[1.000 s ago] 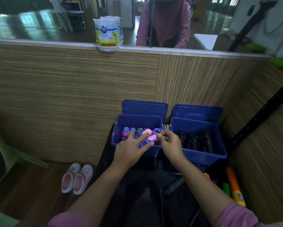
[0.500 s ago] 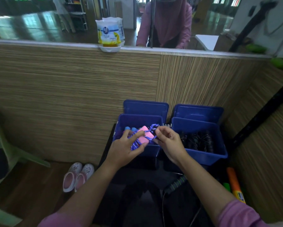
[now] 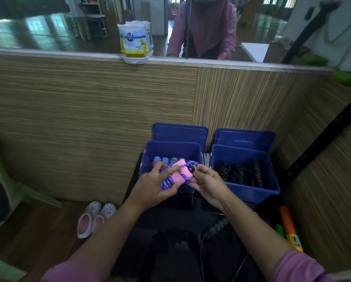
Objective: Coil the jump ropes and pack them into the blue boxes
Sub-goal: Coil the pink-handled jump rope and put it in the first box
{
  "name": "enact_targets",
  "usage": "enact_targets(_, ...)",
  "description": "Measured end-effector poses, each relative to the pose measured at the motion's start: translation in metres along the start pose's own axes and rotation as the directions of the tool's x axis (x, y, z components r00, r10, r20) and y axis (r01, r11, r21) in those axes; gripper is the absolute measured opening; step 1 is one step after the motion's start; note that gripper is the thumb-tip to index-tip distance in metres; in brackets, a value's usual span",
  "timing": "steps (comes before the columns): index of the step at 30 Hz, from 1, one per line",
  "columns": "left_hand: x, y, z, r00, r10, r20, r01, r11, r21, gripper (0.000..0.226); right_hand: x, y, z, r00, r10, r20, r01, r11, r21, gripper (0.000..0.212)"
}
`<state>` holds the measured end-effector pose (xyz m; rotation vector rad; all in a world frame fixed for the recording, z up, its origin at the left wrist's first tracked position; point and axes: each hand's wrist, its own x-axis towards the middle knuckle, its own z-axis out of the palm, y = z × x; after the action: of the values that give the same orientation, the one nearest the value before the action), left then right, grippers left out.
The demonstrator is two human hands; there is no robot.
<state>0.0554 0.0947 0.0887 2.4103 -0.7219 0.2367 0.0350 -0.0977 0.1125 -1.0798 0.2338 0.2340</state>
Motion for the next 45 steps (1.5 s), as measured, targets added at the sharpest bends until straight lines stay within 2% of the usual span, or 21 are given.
enact_targets(7,-0.005,-0.002,0.006,0.999,0.019,-0.048,-0.022,0.998,-0.054,0.051,-0.001,-0.012,0.003,0.994,0.095,-0.048,-0.097,0.994,-0.054,0.017)
enact_targets(17,-0.002,0.002,0.011,0.993,0.012,-0.114,-0.024,0.995,-0.098,0.055,0.006,-0.016,0.000,0.950,0.292,-0.114,-0.282,0.955,0.092,0.015)
enact_targets(20,0.000,0.002,0.015,0.989,0.046,-0.139,-0.055,0.997,-0.062,0.044,0.006,-0.013,0.000,0.948,0.295,-0.122,-0.281,0.952,0.120,0.015)
enact_targets(24,0.007,0.010,0.014,0.989,-0.061,-0.134,0.036,0.983,-0.181,0.036,0.006,-0.017,0.002,0.970,0.215,-0.116,-0.194,0.967,0.166,0.012)
enact_targets(27,0.011,0.013,0.015,0.985,-0.107,-0.131,0.077,0.973,-0.218,0.043,0.009,-0.023,0.004,0.983,0.144,-0.114,-0.127,0.982,0.142,0.010)
enact_targets(35,0.016,0.014,0.021,0.975,-0.201,-0.091,0.161,0.929,-0.333,0.056,0.014,-0.017,0.003,0.988,0.065,-0.142,-0.047,0.991,0.124,0.013)
enact_targets(40,0.019,0.018,0.022,0.976,-0.192,-0.105,0.150,0.936,-0.318,0.052,0.019,-0.019,0.008,0.974,0.190,-0.125,-0.154,0.955,0.252,0.006)
enact_targets(45,0.021,0.016,0.026,0.971,-0.231,-0.063,0.195,0.916,-0.349,0.053,0.023,-0.018,0.008,0.951,0.263,-0.164,-0.212,0.938,0.274,0.004)
